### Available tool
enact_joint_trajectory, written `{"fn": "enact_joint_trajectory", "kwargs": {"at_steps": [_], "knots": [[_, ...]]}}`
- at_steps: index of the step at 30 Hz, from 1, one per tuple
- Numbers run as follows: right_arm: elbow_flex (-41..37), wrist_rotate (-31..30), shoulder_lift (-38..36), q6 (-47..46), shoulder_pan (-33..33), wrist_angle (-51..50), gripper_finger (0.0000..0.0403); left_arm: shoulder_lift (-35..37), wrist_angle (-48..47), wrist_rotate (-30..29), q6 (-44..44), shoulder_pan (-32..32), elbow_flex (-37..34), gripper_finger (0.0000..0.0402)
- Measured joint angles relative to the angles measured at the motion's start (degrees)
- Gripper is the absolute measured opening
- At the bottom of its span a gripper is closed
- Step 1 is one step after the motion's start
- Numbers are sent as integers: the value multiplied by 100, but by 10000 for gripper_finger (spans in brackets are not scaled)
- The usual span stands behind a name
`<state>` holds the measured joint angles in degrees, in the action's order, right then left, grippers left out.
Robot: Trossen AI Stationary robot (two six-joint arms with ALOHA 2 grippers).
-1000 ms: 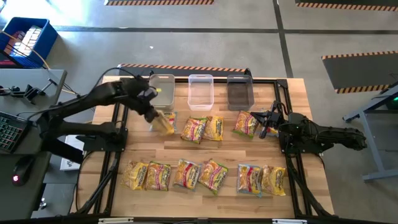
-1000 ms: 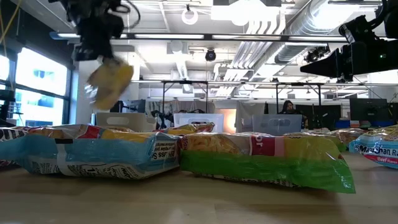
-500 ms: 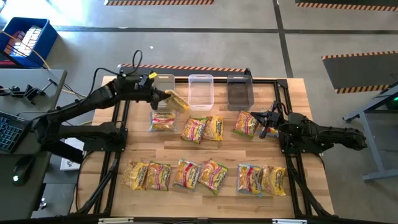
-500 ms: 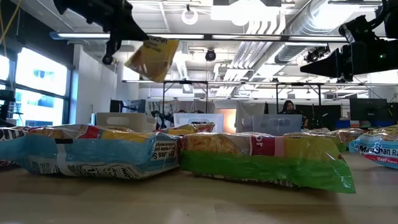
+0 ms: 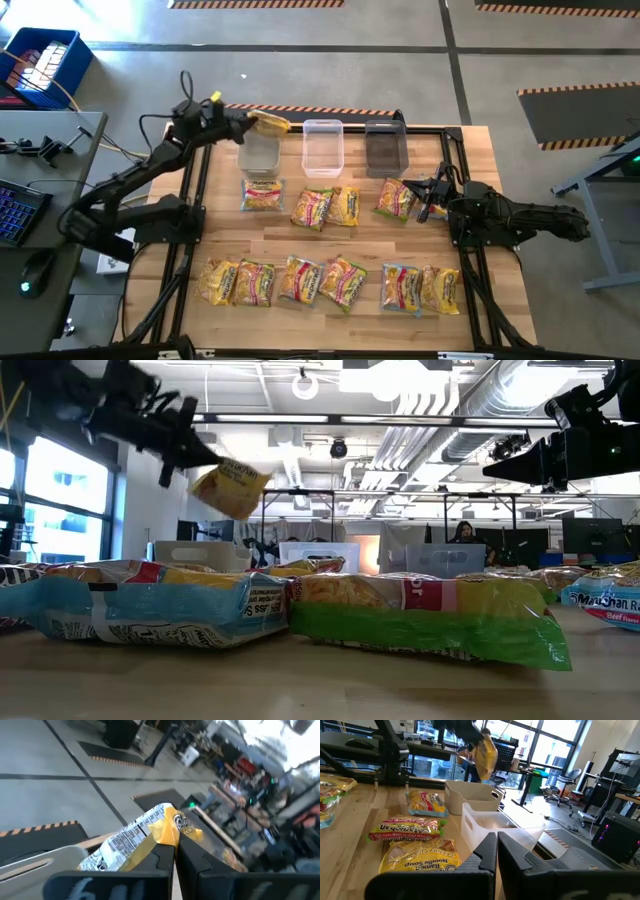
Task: Sort Maruchan noodles
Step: Put the top left yellow noodle pack into the gray bin
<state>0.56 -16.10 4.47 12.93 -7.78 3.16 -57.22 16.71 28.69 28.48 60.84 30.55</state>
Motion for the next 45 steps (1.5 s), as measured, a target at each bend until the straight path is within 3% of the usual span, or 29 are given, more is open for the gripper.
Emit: {"fn": "enact_joint_trajectory", "kwargs": {"at_steps": [6, 15, 22, 32, 45], "knots": [[2, 0, 0, 0, 1, 0, 2, -950, 1521, 451, 336, 514, -358, 0], [2, 0, 1, 0, 0, 0, 2, -2412, 2971, 690, 515, 673, -362, 0], [1, 0, 2, 0, 1, 0, 2, -3014, 3044, 661, 171, 719, -362, 0], [0, 0, 0, 0, 1, 0, 2, -3127, 2996, 621, -217, 719, -362, 5], [1, 0, 1, 0, 1, 0, 2, -3126, 2893, 643, -673, 719, -357, 98]]}}
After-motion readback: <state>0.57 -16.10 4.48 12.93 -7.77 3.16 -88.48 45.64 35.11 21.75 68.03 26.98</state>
